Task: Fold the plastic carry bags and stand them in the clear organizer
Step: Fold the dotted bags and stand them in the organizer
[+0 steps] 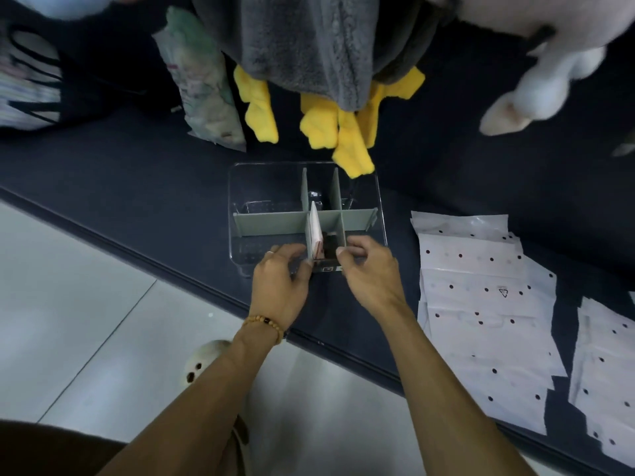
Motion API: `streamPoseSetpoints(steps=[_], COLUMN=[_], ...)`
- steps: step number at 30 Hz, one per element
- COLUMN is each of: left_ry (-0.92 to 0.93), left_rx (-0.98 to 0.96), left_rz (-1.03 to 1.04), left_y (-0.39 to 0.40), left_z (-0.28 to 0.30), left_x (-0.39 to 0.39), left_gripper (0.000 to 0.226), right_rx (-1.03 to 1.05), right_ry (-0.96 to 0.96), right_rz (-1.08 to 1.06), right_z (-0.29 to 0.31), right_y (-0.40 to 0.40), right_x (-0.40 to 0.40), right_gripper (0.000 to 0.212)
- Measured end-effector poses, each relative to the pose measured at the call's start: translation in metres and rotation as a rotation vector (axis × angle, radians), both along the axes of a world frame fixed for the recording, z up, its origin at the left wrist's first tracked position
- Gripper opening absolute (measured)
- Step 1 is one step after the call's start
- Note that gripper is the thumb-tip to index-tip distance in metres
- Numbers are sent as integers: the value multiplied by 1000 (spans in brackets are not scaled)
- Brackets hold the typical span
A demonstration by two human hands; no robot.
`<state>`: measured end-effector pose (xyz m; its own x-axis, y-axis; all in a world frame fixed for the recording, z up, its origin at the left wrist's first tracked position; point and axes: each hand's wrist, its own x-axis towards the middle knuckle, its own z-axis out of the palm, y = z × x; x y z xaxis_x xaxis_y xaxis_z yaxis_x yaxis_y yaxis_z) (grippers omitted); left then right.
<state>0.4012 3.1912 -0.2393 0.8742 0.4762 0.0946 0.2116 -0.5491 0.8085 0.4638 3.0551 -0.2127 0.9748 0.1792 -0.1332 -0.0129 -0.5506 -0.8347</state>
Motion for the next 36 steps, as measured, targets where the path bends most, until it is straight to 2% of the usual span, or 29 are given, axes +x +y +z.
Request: streamPoseSetpoints(steps=[4,7,10,13,14,17,19,21,23,25,28,31,32,34,36], left_ry=[-30,47,116,190,207,257,301,260,158,119,157,166,164,181,186], left_rx=[-441,-533,-389,-43,68,391,526,583,642,648,624,594,590,598,563], left_rz=[68,22,-179,-478,-581,-843,-897,-855,-825,-847,-917,-945,-944,-937,-899], left_y=[-50,-95,-139,-178,-189,-211,-216,-218,-220,-220,-217,-212,-211,-208,-204], left_z=[8,1,-8,-17,-19,-33,-43,-47,-48,-47,-42,-38,-38,-37,-34], left_x=[-16,-18,-13,1,6,21,27,29,30,32,34,32,32,31,32], left_gripper=[12,9,11,39,50,72,67,48,33,32,38,39,38,35,30], right_rx=[-16,-133,-345,-562,-640,-728,-692,-691,-688,-680,-663,-632,-631,-633,-647], right_ry=[-36,-15,-17,89,110,53,-55,-180,-243,-213,-208,-265,-234,-96,-63], right_rz=[-141,-290,-335,-181,-106,-21,-99,-155,-178,-145,-99,-117,-96,17,76], right_z=[-2,-15,-30,-45,-51,-64,-67,-71,-70,-68,-65,-60,-60,-60,-59], right_y=[-62,-131,-200,-249,-259,-272,-273,-269,-268,-269,-272,-270,-269,-269,-267], right_x=[-15,-30,-45,-52,-54,-62,-66,-68,-66,-63,-63,-63,-62,-61,-61], right_gripper=[27,28,43,71,74,58,38,20,10,14,17,11,17,51,62])
